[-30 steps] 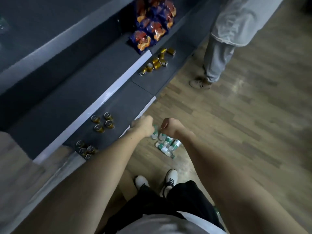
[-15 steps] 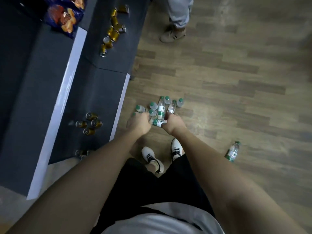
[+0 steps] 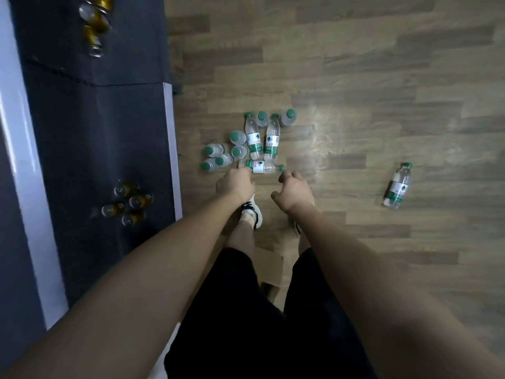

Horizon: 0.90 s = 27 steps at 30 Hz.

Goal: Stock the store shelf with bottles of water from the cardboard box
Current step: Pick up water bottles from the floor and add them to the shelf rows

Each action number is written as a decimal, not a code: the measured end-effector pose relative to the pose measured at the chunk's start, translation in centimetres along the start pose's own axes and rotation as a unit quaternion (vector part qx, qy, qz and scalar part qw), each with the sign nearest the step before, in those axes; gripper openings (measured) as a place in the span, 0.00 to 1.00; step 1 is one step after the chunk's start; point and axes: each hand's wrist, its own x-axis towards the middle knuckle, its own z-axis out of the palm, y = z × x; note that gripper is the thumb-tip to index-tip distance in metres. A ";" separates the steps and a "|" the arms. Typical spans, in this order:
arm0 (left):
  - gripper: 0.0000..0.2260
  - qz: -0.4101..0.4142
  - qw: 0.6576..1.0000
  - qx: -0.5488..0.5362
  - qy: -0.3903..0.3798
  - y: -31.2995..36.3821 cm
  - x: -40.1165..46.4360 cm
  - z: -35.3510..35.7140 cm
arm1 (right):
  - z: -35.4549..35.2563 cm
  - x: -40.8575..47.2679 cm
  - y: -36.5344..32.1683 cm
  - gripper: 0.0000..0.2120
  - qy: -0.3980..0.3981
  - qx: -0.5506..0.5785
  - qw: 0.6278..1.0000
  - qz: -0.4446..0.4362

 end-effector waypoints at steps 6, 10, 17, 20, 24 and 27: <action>0.07 0.034 0.998 0.042 -0.022 -4.2 10.6 5.2 | 6.7 8.8 0.2 0.23 -0.010 0.005 0.999 0.048; 0.07 0.023 0.998 0.038 -0.040 -6.7 15.7 10.3 | 11.8 14.8 1.2 0.22 -0.019 0.023 0.998 0.051; 0.06 0.020 0.999 0.005 -0.045 -10.1 23.6 18.7 | 18.9 24.3 5.1 0.23 -0.034 -0.011 0.998 0.053; 0.08 0.041 0.997 0.035 -0.052 -11.3 26.9 21.7 | 21.5 28.4 6.6 0.25 -0.040 -0.031 0.998 0.049; 0.09 0.057 0.995 0.048 -0.059 -11.6 30.7 25.7 | 25.0 33.7 8.9 0.28 -0.034 -0.076 0.996 0.028; 0.05 0.054 0.996 0.021 -0.061 -11.7 33.0 28.3 | 27.4 37.0 10.4 0.32 -0.006 -0.113 0.994 0.006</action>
